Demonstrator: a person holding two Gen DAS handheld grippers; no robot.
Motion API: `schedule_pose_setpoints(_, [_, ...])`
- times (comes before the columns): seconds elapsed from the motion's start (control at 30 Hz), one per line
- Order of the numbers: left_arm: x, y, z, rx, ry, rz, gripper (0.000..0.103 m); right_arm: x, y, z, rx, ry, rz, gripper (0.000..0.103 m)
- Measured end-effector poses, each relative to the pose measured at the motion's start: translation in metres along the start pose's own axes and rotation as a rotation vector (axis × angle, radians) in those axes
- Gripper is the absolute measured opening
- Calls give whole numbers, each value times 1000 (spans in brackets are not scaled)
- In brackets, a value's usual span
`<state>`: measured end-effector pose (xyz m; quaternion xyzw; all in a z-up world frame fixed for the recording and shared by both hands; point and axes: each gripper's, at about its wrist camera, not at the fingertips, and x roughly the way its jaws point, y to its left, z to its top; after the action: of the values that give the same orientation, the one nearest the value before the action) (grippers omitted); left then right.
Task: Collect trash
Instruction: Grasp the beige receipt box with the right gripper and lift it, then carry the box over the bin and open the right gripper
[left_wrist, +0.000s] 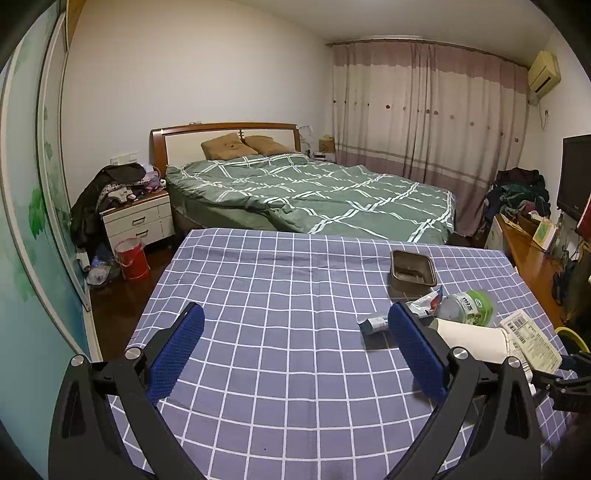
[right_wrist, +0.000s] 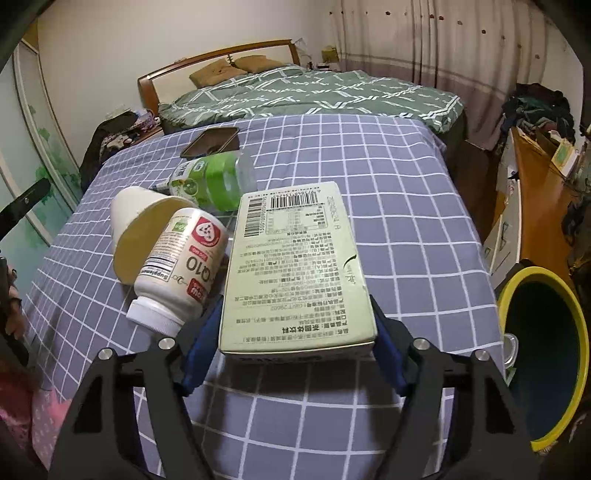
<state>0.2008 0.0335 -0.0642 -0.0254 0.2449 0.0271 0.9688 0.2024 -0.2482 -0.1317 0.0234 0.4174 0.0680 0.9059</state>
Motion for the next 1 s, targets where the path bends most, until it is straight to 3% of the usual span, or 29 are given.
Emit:
schedule_pose_setpoints(0.57, [0, -5, -1, 16, 3, -29, 98, -56, -34, -1, 127, -127, 1, 68])
schedule_pose_setpoints(0.8, [0, -9, -2, 29, 7, -38, 98, -90, -98, -19, 261, -170, -137, 68])
schedule_pose_setpoints(1.0, [-1, -9, -2, 30, 8, -37, 98, -96, -158, -40, 383, -160, -281, 68])
